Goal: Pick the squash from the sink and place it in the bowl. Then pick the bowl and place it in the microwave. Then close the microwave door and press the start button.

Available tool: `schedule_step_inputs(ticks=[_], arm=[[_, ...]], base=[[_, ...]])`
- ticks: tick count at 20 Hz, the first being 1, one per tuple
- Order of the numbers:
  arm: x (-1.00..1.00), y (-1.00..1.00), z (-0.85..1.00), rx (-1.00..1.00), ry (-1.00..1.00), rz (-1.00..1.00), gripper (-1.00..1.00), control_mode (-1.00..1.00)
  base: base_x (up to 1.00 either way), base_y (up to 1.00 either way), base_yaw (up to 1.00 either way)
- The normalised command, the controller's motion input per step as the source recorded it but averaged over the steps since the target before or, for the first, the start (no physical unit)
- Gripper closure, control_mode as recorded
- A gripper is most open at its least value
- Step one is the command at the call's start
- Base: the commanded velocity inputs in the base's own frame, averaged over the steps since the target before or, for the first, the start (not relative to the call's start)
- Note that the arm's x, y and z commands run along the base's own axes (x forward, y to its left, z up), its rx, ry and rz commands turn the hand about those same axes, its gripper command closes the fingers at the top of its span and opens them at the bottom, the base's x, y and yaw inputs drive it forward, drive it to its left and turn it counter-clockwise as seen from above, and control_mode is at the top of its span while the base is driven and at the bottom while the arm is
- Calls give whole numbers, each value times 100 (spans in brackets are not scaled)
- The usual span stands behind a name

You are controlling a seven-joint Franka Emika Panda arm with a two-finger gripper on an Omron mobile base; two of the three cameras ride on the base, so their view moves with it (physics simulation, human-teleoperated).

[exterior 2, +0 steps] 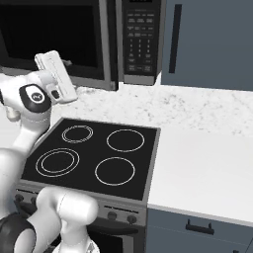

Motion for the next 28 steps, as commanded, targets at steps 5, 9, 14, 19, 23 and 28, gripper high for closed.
schedule_step_inputs(ticks=[5,9,14,19,23,28], arm=[[70,0,13,10,15,20,-100,-100],[51,0,0,8,16,14,-100,-100],[12,0,0,8,10,6,-100,-100],[-84,-36,0,18,-2,1,-100,-100],[-100,-77,-14,31,-4,-4,-100,-100],[-100,-94,-30,42,-1,-6,-100,-100]], base=[[0,0,0],[0,0,0],[0,0,0],[0,0,0],[0,0,0],[0,0,0]])
